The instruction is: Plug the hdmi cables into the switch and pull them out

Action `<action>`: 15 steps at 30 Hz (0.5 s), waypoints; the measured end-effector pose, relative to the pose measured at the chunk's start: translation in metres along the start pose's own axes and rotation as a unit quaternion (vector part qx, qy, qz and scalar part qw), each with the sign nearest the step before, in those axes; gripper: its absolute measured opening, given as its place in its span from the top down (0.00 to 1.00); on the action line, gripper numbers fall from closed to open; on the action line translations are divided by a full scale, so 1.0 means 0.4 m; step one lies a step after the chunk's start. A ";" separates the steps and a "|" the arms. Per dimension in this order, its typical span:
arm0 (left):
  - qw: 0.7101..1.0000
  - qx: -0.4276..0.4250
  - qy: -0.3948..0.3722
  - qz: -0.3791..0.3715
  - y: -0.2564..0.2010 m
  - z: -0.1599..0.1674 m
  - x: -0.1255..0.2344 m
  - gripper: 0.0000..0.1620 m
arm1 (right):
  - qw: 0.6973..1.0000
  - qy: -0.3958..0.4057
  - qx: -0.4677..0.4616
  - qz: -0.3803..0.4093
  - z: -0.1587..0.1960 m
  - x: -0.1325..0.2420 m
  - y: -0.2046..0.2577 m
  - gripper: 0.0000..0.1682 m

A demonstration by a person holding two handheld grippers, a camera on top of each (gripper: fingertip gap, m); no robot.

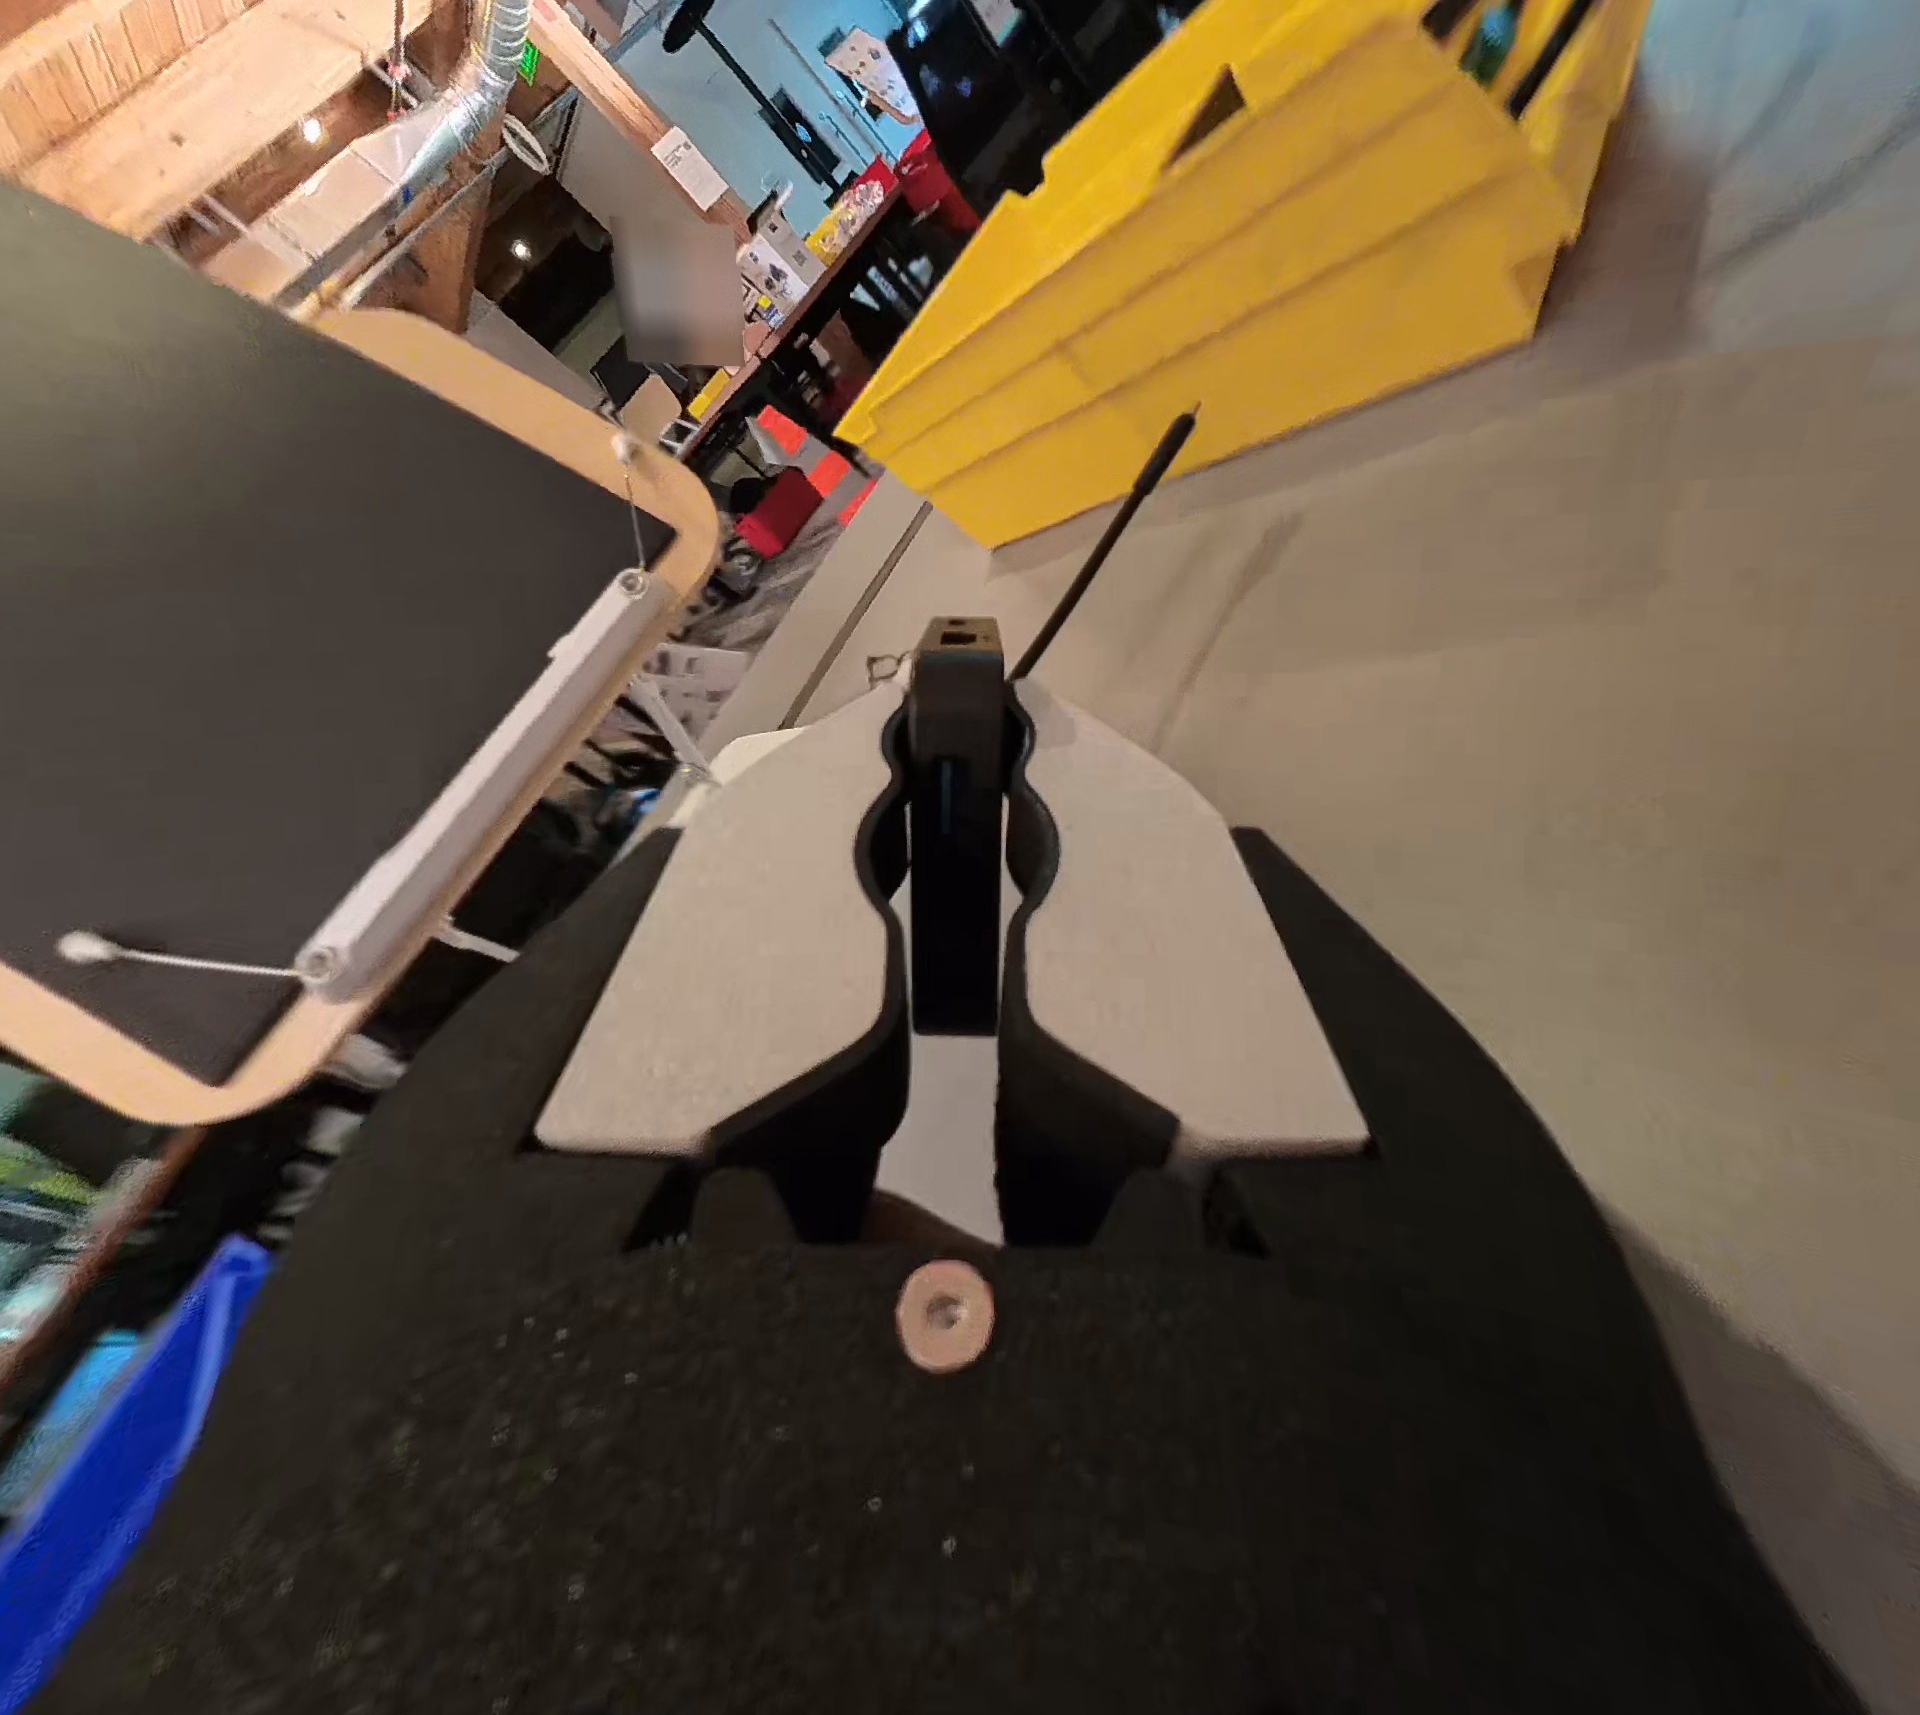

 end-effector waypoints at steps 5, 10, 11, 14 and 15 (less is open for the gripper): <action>0.966 0.234 -0.092 0.051 0.076 -0.030 0.030 0.92 | 0.974 0.062 0.210 0.064 0.031 -0.116 -0.027 0.72; 0.857 0.444 -0.227 0.129 0.144 -0.060 0.076 0.92 | 0.961 0.034 0.273 0.023 0.009 -0.300 -0.061 0.69; 0.842 0.462 -0.242 0.136 0.152 -0.062 0.082 0.92 | 0.965 0.016 0.261 0.000 -0.002 -0.335 -0.059 0.69; 0.813 0.495 -0.273 0.141 0.168 -0.058 0.092 0.92 | 0.978 -0.019 0.182 -0.096 -0.030 -0.429 -0.039 0.65; 0.807 0.505 -0.272 0.139 0.171 -0.053 0.090 0.91 | 0.979 -0.025 0.157 -0.127 -0.039 -0.455 -0.029 0.65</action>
Point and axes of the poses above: each gripper's, where its closed fingertips meet, x back along the fingers, z out of its underside, y = z × x across the jaws, the point moved 5 cm from there along x, back along the fingers, and after that the axes turned 2 degrees about -x, right-handed, at the moved point
